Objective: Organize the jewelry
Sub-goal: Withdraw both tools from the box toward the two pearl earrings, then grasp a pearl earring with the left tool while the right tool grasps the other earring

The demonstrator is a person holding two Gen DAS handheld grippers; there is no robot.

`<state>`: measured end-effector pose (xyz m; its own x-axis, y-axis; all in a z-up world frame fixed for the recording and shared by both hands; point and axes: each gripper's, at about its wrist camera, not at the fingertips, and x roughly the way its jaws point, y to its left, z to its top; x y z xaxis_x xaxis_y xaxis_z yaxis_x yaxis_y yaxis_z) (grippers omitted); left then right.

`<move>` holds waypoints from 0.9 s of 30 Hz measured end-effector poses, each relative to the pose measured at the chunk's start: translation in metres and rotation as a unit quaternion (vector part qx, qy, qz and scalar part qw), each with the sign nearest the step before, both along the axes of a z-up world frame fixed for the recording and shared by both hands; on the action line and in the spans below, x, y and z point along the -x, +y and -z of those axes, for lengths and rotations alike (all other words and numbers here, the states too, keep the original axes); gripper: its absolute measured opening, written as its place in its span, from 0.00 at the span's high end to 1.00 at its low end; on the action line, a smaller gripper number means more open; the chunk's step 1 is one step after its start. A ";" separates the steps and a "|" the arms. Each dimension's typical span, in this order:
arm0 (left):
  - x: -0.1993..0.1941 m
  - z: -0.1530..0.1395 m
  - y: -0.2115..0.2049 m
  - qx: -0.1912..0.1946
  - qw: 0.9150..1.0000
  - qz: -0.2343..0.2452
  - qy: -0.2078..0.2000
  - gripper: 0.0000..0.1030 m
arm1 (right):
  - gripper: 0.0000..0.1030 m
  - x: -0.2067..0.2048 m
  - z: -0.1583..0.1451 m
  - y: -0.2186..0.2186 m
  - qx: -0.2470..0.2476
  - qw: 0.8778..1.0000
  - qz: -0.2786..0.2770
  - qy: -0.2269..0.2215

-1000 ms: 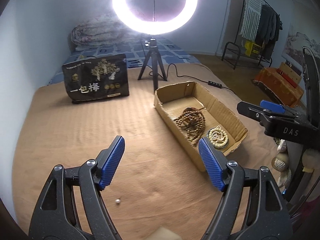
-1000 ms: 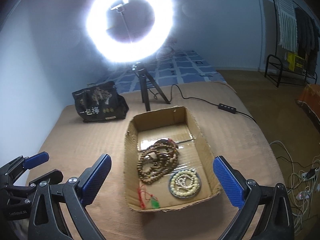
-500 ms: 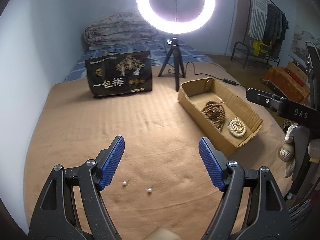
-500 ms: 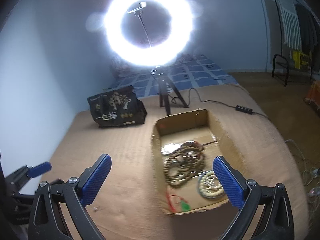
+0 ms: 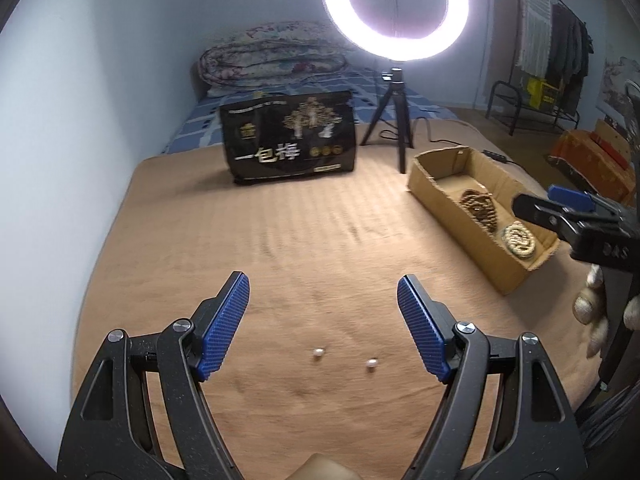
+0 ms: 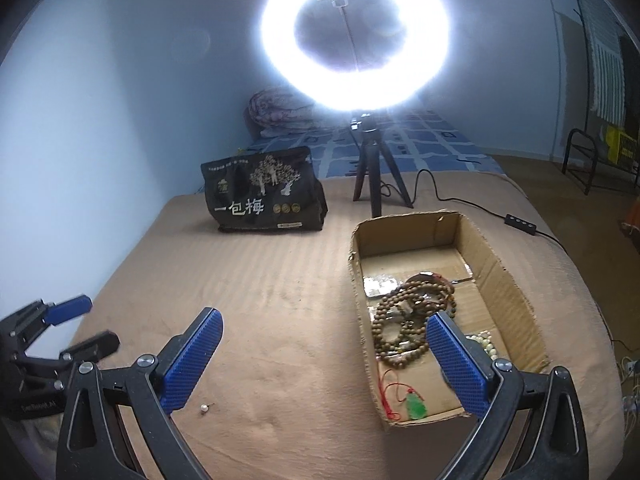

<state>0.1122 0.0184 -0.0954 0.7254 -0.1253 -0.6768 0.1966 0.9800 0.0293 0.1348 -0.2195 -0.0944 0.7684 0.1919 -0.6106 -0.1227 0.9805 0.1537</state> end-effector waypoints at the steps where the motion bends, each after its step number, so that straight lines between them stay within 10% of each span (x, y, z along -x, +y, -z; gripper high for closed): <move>1: -0.001 0.002 0.005 0.003 1.000 -0.004 0.002 0.23 | 0.00 0.000 0.002 0.004 -0.002 1.000 -0.006 -0.002; 11: -0.021 0.043 0.049 0.045 0.996 -0.040 0.071 0.28 | 0.02 0.000 0.054 0.055 0.021 0.996 -0.067 0.059; 16: -0.026 0.071 0.050 0.055 0.992 -0.026 0.112 0.51 | 0.35 0.005 0.083 0.087 0.043 0.987 -0.127 0.092; 27: -0.029 0.104 0.041 0.059 0.987 0.018 0.149 0.73 | 0.62 0.014 0.128 0.125 0.076 0.967 -0.210 0.124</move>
